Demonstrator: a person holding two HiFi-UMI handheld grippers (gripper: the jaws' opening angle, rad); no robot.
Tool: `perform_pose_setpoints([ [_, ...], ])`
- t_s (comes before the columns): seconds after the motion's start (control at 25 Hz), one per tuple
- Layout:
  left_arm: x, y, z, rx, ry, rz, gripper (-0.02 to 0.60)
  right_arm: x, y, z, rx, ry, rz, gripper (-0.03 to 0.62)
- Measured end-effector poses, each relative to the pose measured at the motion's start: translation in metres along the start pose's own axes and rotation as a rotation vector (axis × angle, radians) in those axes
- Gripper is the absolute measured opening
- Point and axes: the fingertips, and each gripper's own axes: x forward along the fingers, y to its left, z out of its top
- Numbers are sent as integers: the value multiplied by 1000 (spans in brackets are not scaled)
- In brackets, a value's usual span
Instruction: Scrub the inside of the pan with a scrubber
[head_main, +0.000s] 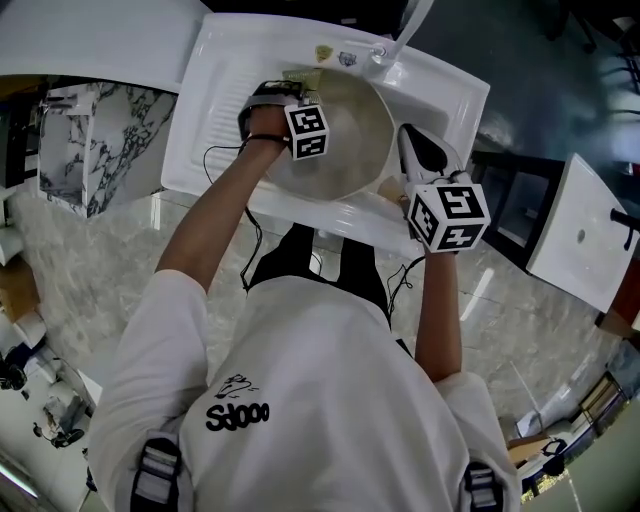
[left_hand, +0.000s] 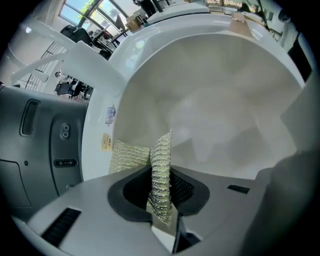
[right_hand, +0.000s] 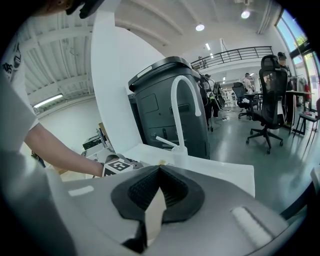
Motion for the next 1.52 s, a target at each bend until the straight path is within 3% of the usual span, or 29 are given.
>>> perform_pose_setpoints([
  [0.52, -7, -25, -32, 40, 159, -80, 74, -7, 14, 0, -64, -17, 129, 9],
  [0.76, -12, -64, -44, 6, 220, -244, 73, -10, 19, -8, -85, -5, 171, 9],
  [1.0, -21, -85, -51, -63, 233, -305, 72, -17, 19, -7, -119, -6, 197, 9],
  [1.24, -35, -106, -54, -115, 271, -460, 72, -19, 22, -12, -124, 1, 220, 9],
  [1.52, -50, -118, -48, -197, 258, -615, 72, -18, 18, -11, -119, -3, 224, 9],
])
